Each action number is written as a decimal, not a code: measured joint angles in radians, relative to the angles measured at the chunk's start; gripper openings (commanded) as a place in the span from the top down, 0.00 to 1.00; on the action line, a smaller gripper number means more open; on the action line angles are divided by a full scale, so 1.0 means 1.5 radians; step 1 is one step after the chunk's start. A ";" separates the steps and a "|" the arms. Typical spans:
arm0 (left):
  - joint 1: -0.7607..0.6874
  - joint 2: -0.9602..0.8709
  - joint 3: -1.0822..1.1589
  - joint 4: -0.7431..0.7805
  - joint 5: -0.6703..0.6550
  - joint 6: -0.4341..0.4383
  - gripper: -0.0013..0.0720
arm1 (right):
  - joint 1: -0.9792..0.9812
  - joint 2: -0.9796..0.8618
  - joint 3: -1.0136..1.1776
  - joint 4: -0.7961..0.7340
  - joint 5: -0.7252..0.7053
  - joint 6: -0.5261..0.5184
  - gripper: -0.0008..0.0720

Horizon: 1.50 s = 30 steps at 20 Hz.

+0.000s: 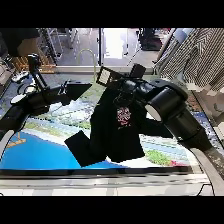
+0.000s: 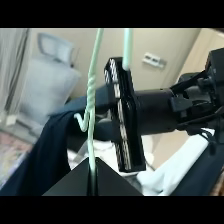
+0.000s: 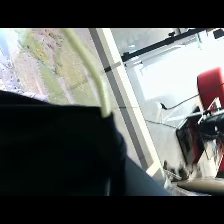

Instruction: Fold the clothes and pants, and hang the long-sleeved shirts on hangers.

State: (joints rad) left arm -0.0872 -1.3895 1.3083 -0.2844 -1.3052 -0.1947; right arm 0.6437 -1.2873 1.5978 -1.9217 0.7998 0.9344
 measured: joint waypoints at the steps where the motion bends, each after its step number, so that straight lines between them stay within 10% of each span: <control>1: 0.001 0.000 0.000 -0.003 0.002 0.000 0.44 | 0.000 -0.004 0.000 0.004 -0.001 -0.001 0.96; 2: 0.002 0.001 0.001 -0.034 0.011 0.001 0.00 | -0.001 -0.006 -0.002 0.018 0.002 -0.001 0.96; 8: 0.063 0.004 0.014 0.017 0.106 -0.021 0.00 | 0.000 0.007 -0.001 0.029 0.011 -0.006 0.97; 13: 0.155 0.028 0.119 0.108 0.136 -0.149 0.00 | -0.001 0.010 -0.002 0.028 0.047 -0.014 0.97; 22: 0.133 0.066 0.242 0.608 -0.035 -0.798 0.13 | -0.036 0.012 -0.001 -0.109 0.064 0.207 0.97; 30: -0.080 -0.013 0.217 0.684 -0.015 -1.109 0.13 | -0.063 0.030 -0.001 -0.233 0.019 0.284 0.97</control>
State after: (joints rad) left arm -0.2077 -1.4094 1.6341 0.7414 -1.3277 -1.8587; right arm 0.5495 -1.2419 1.5967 -2.2711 0.8284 1.3605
